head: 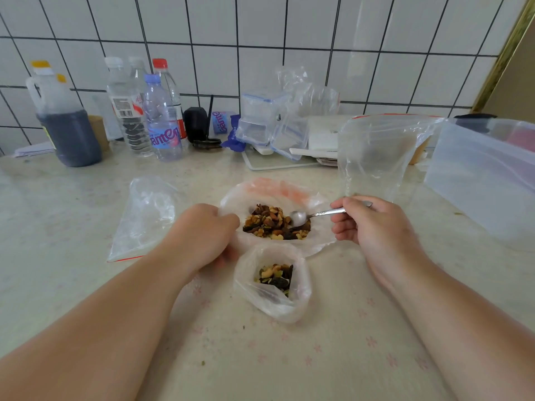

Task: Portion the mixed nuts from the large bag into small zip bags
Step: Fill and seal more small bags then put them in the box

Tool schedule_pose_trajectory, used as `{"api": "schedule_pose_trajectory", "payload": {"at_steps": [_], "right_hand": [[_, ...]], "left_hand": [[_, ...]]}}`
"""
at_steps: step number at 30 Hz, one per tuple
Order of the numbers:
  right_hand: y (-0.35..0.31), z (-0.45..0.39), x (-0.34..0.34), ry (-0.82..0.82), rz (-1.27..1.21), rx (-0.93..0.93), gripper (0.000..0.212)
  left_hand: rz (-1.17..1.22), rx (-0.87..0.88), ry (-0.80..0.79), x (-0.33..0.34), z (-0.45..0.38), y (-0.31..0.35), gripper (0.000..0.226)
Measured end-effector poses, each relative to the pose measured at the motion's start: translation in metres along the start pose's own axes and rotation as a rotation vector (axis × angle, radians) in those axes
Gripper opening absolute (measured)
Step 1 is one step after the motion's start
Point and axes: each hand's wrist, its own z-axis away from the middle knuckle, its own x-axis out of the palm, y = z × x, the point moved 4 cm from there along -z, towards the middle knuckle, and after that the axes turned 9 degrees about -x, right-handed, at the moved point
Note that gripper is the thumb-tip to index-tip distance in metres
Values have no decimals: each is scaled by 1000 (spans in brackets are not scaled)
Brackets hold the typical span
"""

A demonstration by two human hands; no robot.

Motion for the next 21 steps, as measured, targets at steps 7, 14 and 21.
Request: {"api": "schedule_pose_trajectory", "payload": {"at_steps": [7, 14, 21], "right_hand": [[-6, 5, 13, -141, 104, -114, 24], [-2, 2, 10, -97, -30, 32, 25], [7, 5, 16, -88, -317, 271, 22]], "left_hand": [[-52, 117, -1, 9, -9, -1, 31], [-16, 137, 13, 10, -9, -2, 34], [5, 133, -11, 10, -8, -2, 37]]}}
